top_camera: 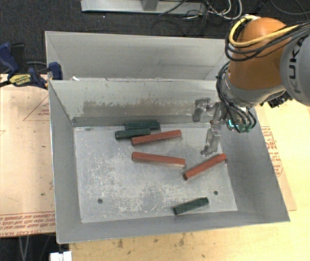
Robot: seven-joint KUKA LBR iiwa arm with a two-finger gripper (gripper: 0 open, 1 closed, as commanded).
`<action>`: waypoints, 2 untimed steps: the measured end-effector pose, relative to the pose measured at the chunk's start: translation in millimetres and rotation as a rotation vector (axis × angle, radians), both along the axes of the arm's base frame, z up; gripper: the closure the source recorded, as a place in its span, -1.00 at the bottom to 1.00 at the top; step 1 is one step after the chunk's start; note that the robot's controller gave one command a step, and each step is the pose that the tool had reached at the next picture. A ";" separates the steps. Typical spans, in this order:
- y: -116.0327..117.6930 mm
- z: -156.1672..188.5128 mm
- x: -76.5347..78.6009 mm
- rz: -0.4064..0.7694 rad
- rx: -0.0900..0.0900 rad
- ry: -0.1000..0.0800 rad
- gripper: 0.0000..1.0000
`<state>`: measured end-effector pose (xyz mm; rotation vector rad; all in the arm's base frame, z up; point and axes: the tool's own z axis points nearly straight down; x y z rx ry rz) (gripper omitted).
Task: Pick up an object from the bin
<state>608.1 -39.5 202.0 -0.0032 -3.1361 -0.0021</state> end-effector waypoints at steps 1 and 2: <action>0.1 4.4 1.6 0.001 -0.001 -0.007 -1.00; -16.4 -44.5 -4.2 0.106 -0.001 -0.011 -1.00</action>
Offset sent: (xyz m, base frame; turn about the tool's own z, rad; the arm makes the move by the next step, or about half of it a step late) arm -0.0167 -0.0461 -0.1320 -0.2852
